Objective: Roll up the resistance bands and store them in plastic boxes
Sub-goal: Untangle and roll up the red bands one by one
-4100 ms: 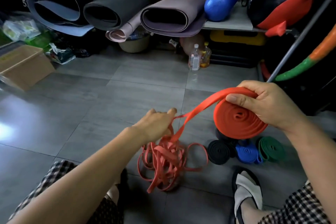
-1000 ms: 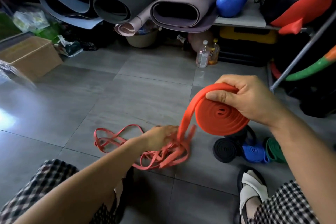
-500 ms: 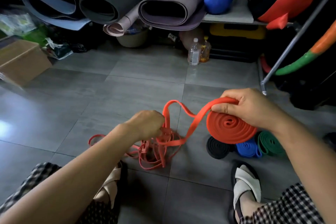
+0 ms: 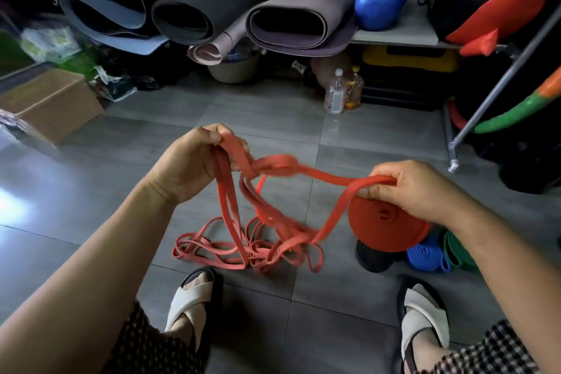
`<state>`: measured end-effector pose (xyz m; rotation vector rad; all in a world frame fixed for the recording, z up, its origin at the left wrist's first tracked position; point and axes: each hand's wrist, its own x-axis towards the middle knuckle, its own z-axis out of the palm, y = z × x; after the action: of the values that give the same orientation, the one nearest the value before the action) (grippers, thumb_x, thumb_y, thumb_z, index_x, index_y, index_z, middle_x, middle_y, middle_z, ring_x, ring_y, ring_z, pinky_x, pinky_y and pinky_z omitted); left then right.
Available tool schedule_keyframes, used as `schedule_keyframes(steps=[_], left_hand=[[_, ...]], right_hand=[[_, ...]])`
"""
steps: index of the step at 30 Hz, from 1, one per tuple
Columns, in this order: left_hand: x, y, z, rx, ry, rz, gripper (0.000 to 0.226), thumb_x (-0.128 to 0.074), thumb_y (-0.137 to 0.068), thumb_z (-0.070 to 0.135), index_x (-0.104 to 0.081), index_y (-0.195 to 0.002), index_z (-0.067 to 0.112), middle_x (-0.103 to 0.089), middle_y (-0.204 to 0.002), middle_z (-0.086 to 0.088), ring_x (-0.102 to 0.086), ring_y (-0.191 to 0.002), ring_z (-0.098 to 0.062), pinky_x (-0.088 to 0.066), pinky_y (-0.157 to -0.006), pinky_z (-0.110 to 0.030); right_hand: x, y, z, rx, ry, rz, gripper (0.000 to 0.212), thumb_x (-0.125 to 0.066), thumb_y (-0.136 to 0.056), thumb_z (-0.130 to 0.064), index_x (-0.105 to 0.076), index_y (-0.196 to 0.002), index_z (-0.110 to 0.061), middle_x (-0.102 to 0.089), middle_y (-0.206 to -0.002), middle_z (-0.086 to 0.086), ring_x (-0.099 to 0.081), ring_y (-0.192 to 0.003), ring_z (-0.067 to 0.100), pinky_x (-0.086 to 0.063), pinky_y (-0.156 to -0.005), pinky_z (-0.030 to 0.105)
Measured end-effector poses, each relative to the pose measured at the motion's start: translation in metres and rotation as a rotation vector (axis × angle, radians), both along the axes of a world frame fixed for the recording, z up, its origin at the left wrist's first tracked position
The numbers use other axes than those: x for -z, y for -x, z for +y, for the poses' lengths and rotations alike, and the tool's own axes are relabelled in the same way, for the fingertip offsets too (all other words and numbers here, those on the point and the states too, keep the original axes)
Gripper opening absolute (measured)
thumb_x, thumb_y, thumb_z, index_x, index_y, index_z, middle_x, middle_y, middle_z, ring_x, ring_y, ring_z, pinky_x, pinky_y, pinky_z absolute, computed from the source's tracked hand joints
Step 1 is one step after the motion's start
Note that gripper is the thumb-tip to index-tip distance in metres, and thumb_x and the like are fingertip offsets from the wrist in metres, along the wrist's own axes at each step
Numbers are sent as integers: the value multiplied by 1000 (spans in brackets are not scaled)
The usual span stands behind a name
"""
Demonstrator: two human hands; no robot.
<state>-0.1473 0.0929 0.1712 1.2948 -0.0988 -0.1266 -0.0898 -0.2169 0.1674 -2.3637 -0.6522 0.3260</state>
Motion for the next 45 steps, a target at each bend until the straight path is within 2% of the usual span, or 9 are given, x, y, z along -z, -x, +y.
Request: schedule_keyframes(steps=[7,11,16,21,23,27,31,40,45], left_hand=[[-3,0,-2,-379,145,89,26,-32,-91,17,-52,-79,5,-65,-63,-5,-63,-56,-20,-55,-60,-30],[2,-5,23,-856,-153,169,19,-37,-84,5,-54,-75,4,-67,-55,-3,-65,-52,-16,-51,-57,-24],[19,-1,59,-1212,83,340,19,-38,-83,-2,-46,-67,4,-56,-59,-12,-55,-43,-17,-46,-48,-25],[69,-3,70,-943,-1071,513,16,-54,-87,11,-54,-97,-1,-55,-98,-25,-55,-94,-32,-45,-78,-37],[84,-5,47,-671,-1227,452,37,-61,-86,13,-49,-119,0,-52,-121,-24,-53,-109,-37,-44,-86,-36],[121,-4,-37,47,-1131,166,58,-68,-82,11,-42,-135,9,-53,-126,-12,-52,-113,-23,-42,-90,-26],[155,3,-94,329,-1166,116,79,-68,-80,17,-24,-144,10,-44,-139,-10,-45,-127,-26,-36,-105,-33],[168,7,-120,188,-965,257,34,-60,-83,5,-41,-110,14,-68,-104,-8,-66,-93,-26,-53,-84,-39],[157,7,-120,173,-794,319,7,-65,-84,13,-58,-83,15,-60,-77,2,-57,-70,-10,-44,-64,-17]], right_hand=[[-6,-1,0,31,33,-57,23,-69,-74,-42,-65,-67,-21,-63,-63,-2,-58,-66,12,-41,-60,28],[-9,-5,-6,50,-32,-66,27,-70,-71,-42,-65,-64,-16,-62,-60,0,-55,-58,8,-38,-57,21],[-16,-10,-16,96,-97,-89,47,-57,-55,-64,-64,-63,-18,-62,-59,2,-53,-57,10,-38,-57,26],[-21,-5,-6,34,-231,-92,45,-57,-61,-62,-67,-72,-19,-65,-68,-1,-54,-58,7,-39,-57,20],[-22,-1,3,11,-227,-113,41,-59,-62,-57,-67,-68,-17,-65,-66,-1,-56,-60,9,-40,-58,21],[-20,5,14,-13,-182,-135,41,-59,-60,-55,-67,-69,-17,-66,-62,0,-60,-65,13,-43,-62,27],[-23,4,7,4,-266,-98,37,-61,-62,-55,-67,-70,-20,-67,-70,-2,-60,-63,9,-45,-64,28],[-34,0,-26,44,-448,-53,40,-63,-63,-64,-66,-71,-26,-64,-64,-7,-56,-58,1,-45,-56,14],[-33,0,-29,88,-400,-82,29,-66,-64,-56,-66,-72,-28,-64,-64,-9,-57,-59,3,-45,-60,21]])
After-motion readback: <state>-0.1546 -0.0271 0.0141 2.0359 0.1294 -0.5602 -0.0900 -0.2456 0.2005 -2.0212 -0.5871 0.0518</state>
